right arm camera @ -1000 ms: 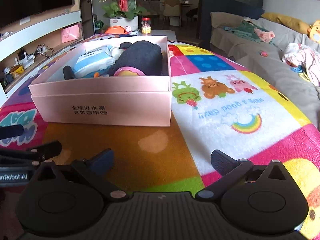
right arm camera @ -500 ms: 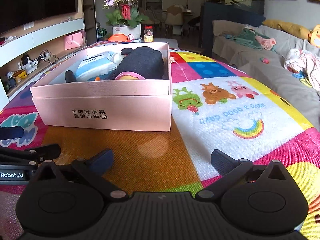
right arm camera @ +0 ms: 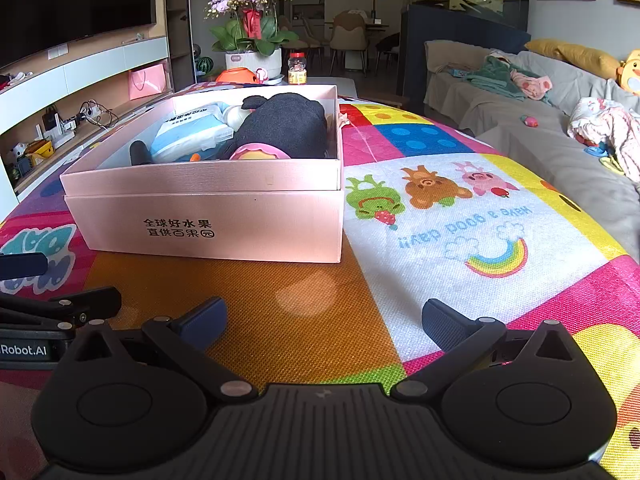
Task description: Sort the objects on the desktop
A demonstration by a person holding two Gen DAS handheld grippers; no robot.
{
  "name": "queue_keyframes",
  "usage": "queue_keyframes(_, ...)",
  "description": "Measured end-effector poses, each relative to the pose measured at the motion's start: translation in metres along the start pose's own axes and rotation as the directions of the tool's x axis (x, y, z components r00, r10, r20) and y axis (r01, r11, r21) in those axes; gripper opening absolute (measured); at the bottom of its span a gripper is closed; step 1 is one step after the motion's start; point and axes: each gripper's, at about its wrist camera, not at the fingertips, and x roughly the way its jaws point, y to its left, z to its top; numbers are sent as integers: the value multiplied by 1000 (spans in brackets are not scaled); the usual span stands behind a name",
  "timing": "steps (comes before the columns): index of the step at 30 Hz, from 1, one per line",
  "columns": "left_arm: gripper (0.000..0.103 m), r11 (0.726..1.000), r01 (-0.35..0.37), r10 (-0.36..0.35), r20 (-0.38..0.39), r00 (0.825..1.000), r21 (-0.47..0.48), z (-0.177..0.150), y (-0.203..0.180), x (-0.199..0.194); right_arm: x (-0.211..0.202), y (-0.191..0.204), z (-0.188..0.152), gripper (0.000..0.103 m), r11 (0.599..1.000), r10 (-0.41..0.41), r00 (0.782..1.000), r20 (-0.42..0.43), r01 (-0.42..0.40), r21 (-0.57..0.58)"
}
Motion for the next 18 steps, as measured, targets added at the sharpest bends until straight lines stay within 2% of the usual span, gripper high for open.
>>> queue_keyframes(18,103,1000,-1,1,0,1000,-1,0,1,0,0,0,0,103,1000,0,1000,0,0,0)
